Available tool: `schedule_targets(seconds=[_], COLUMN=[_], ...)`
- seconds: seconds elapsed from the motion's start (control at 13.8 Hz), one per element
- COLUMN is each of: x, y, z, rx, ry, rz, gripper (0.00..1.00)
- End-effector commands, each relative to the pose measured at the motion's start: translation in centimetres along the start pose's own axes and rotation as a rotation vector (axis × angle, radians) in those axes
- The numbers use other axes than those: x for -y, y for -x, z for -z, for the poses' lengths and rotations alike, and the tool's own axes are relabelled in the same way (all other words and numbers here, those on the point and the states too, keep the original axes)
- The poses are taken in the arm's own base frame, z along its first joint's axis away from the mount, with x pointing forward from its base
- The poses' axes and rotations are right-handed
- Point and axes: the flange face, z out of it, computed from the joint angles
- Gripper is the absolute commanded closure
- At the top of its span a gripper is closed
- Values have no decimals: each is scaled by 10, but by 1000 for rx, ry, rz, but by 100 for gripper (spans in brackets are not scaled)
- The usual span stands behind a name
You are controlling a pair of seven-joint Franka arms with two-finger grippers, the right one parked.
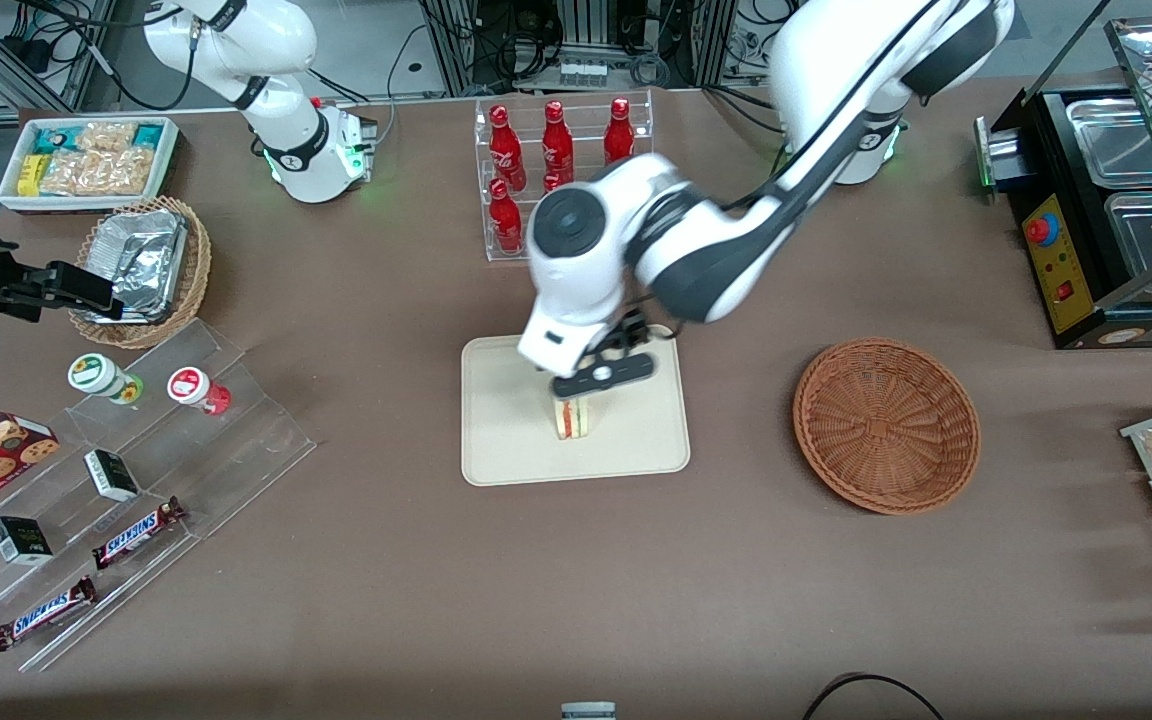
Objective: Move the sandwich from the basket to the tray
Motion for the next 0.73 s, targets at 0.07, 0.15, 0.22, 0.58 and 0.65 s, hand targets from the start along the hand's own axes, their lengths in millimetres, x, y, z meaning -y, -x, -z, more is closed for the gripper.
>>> schedule_targets(seconds=[0.07,0.15,0.22,0.58,0.65], x=[75,96,116,209,232], y=[-11,-15,-21,-59,-67], z=[48,57,66,88,95], rx=[4,-2,6,46,63], ry=[-40,-43,-40,-22,-14], rz=[96,111,101,5,-26], gripper=[0,0,0,0,0])
